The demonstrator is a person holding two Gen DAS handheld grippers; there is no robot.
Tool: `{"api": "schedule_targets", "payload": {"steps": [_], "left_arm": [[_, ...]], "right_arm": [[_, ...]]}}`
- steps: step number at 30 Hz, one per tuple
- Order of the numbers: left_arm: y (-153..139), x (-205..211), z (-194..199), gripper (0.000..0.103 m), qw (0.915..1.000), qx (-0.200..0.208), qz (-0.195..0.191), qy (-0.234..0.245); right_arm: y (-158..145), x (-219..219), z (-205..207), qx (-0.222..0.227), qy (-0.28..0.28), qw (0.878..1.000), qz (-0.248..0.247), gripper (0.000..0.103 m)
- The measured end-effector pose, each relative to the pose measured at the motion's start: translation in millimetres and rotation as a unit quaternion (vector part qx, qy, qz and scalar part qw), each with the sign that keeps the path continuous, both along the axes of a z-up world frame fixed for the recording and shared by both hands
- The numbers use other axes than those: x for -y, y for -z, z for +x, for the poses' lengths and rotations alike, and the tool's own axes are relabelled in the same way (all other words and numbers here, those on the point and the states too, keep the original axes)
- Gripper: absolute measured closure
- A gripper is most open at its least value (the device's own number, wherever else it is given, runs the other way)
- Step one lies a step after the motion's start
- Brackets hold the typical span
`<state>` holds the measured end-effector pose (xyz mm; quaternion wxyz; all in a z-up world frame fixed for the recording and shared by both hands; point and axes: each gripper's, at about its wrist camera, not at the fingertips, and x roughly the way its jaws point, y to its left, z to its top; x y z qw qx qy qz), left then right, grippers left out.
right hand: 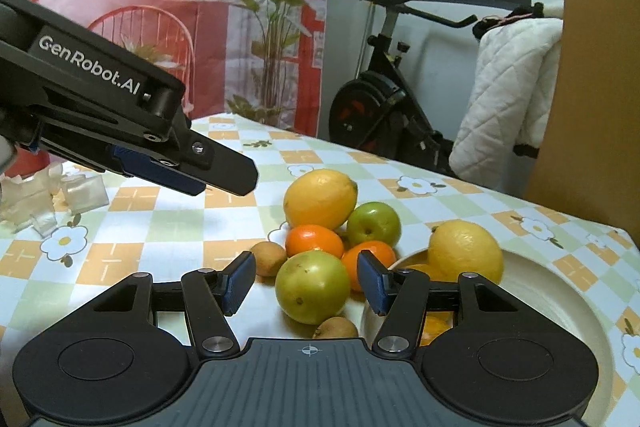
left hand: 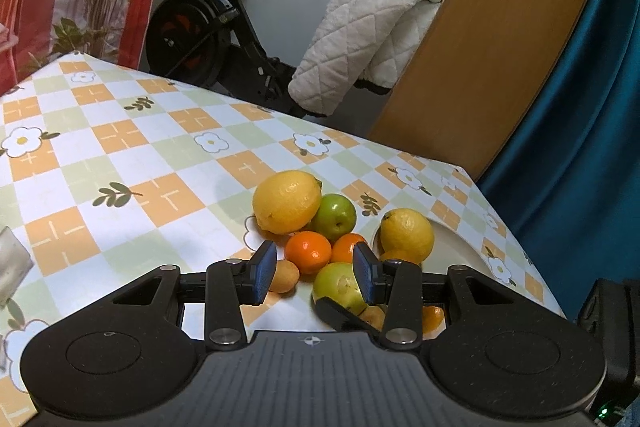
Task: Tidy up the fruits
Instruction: 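Move the left gripper to the green apple and close on it, then lift the green apple with the left gripper and carry it over the plate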
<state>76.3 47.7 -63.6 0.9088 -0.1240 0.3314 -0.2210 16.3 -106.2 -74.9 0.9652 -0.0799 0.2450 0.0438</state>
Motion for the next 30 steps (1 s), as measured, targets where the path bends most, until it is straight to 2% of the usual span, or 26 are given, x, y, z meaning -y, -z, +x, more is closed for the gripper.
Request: {"api": "schedule_targets", "payload": {"steps": [11,14,30], "left_arm": [[14,7,12,0.058,0.9996,-0.024,0.000,0.018],[18,11,14,0.058,0.9991,-0.033,0.002,0.027],[36,27,21,0.056,0.9968,-0.062,0.011,0.050]], "right_arm": [[10,1,15,-0.032,0.014,0.999,0.001,0.051],[12,2,19,-0.040,0.017,0.999,0.005,0.054],[11,4,14,-0.037,0.002,0.999,0.014,0.052]]}}
